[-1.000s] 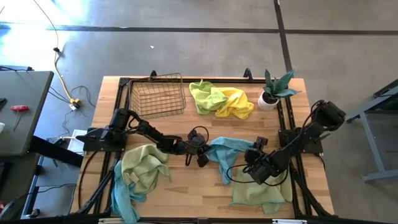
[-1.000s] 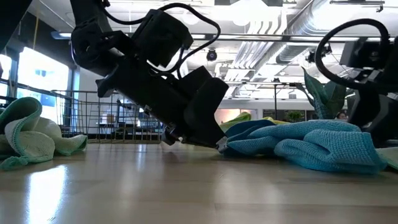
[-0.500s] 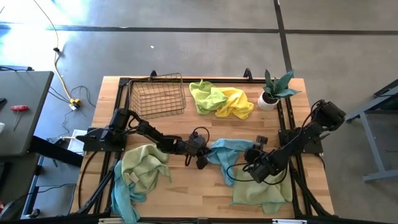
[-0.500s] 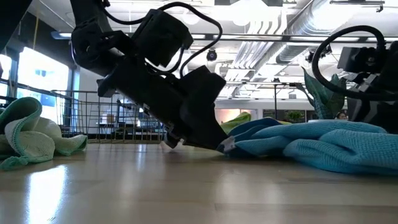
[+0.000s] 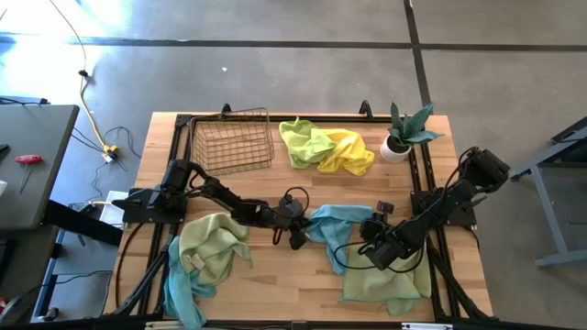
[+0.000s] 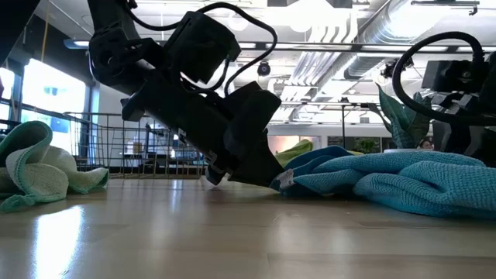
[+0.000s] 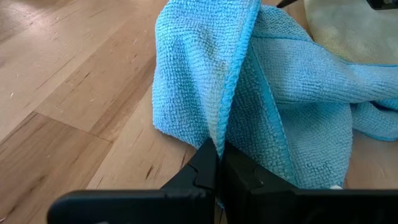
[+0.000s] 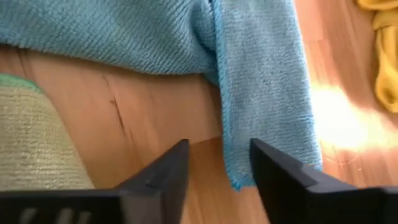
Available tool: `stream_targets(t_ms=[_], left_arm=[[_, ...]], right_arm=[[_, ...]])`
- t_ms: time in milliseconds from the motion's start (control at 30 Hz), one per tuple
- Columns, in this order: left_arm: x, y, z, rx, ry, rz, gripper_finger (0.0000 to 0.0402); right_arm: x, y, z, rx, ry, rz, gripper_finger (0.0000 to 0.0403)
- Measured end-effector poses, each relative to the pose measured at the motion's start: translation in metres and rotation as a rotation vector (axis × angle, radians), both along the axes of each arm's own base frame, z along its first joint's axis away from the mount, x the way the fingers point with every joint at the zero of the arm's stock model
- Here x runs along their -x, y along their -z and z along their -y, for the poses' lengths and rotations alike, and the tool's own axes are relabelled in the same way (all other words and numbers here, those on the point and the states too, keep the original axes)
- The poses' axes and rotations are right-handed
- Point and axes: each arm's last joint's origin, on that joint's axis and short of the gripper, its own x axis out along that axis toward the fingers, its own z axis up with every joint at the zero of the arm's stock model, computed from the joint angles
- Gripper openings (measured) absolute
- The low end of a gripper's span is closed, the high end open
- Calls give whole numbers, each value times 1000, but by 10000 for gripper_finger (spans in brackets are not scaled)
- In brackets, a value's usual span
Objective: Fold microfiber towels
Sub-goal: Fold the right blue towel
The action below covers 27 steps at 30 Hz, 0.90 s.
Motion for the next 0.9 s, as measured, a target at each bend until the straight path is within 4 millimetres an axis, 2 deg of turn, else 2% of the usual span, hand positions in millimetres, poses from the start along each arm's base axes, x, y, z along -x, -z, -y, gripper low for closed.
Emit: stream_targets(t_ms=[133, 300, 400, 667, 900], left_arm=[[0, 0, 1, 16, 26, 2, 3], [0, 0, 2, 30, 46, 2, 3], [0, 0, 3, 34, 50, 3, 3], [0, 0, 9, 34, 71, 3, 3], [0, 0, 10, 42, 86, 2, 3]], right_arm=[[0, -1, 1, 50, -4, 25, 215], [0, -1, 6, 90, 0, 10, 221], [-1, 1, 11, 101, 18, -7, 209], [1, 23, 20, 114, 35, -63, 170], [-5, 18, 16, 123, -5, -81, 128]])
